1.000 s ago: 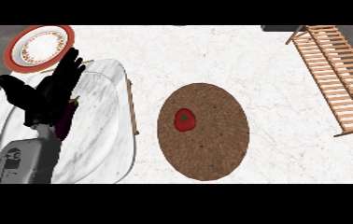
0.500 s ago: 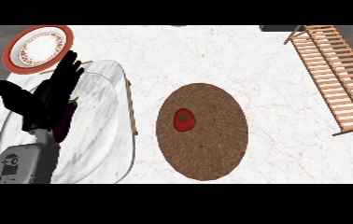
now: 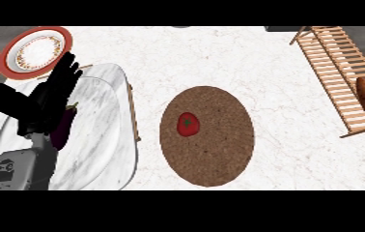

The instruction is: Pick the sweet potato from the placemat and place it in the tiered shelf

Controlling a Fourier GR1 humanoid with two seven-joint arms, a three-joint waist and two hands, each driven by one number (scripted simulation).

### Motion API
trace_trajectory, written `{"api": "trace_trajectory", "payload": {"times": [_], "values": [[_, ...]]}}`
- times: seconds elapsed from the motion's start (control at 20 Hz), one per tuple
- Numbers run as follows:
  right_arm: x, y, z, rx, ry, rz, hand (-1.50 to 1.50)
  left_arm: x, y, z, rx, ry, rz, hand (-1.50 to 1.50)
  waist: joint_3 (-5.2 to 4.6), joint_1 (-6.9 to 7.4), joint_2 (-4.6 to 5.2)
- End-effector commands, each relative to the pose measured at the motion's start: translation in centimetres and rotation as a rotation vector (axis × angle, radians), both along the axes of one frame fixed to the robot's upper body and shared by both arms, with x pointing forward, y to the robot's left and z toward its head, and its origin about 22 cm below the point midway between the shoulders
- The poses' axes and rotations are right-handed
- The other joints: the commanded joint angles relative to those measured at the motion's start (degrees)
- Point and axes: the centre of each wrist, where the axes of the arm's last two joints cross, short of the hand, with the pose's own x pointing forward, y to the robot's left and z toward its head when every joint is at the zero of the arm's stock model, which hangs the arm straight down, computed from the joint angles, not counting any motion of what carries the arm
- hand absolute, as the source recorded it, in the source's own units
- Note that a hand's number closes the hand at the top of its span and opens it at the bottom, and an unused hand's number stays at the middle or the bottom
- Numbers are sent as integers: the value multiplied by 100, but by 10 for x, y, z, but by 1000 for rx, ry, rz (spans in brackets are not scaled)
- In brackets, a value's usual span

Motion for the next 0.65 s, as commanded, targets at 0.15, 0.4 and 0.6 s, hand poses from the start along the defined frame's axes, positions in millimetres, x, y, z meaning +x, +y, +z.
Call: {"api": "trace_trajectory", "payload": {"times": [0.15,0.4,0.6], "values": [[-81,-23,4,36,-65,123,-150,5,0,-3,-5,2,16,0,-3,-65,-12],[-128,-38,-8,-69,-57,214,-150,7,-1,3,2,5,2,0,3,-37,-2],[-140,-28,-16,-136,-17,230,-150,2,-14,-10,5,-2,17,0,0,22,10]]}}
